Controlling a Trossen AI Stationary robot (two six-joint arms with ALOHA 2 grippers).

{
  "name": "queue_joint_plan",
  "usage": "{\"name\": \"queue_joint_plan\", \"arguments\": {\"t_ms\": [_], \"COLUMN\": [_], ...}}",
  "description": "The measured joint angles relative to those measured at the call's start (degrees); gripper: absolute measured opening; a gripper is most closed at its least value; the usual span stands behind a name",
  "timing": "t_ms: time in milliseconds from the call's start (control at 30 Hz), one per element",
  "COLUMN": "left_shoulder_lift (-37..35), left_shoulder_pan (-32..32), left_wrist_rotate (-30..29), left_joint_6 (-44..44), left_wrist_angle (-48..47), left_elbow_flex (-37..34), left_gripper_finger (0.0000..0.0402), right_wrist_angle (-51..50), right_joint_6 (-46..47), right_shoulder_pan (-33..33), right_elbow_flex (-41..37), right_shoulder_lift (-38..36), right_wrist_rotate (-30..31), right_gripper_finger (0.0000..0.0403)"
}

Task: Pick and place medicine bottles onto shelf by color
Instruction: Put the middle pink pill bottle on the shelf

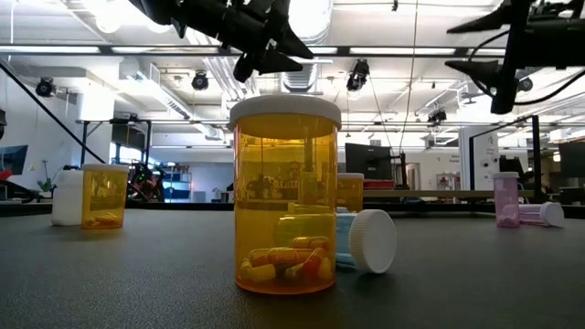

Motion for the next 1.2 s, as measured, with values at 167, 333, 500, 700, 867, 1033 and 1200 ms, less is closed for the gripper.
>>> {"name": "queue_joint_plan", "arguments": {"t_ms": [167,333,500,700,867,1033,1200], "left_shoulder_lift": [0.0,0.0,0.0,-0.5,-2.0,-2.4,-2.4], "left_shoulder_pan": [0.0,0.0,0.0,0.0,0.0,0.1,0.2], "left_wrist_rotate": [0.0,0.0,0.0,0.1,0.1,0.1,0.1], "left_joint_6": [-0.1,-0.1,-0.1,-0.1,-0.1,-0.1,-0.1], "left_wrist_angle": [0.0,0.0,0.0,-0.5,-2.7,-2.9,-3.2], "left_elbow_flex": [0.0,0.0,0.0,-0.1,-0.1,-0.1,-0.1], "left_gripper_finger": [0.0164,0.0164,0.0164,0.0164,0.0164,0.0164,0.0164], "right_wrist_angle": [-0.6,-0.6,-6.2,-44.2,-87.8,-108.9,-110.8], "right_joint_6": [-3.4,-4.4,-8.6,4.4,34.2,51.4,53.5], "right_shoulder_pan": [0.0,0.0,0.0,-0.1,-0.1,-0.1,-0.1], "right_elbow_flex": [2.3,6.4,11.2,23.3,36.4,44.7,48.5], "right_shoulder_lift": [0.8,2.4,4.5,5.2,7.5,13.0,19.2], "right_wrist_rotate": [2.5,4.2,5.0,10.0,6.0,-3.3,-14.6], "right_gripper_finger": [0.0215,0.0215,0.0215,0.0215,0.0215,0.0215,0.0215]}}
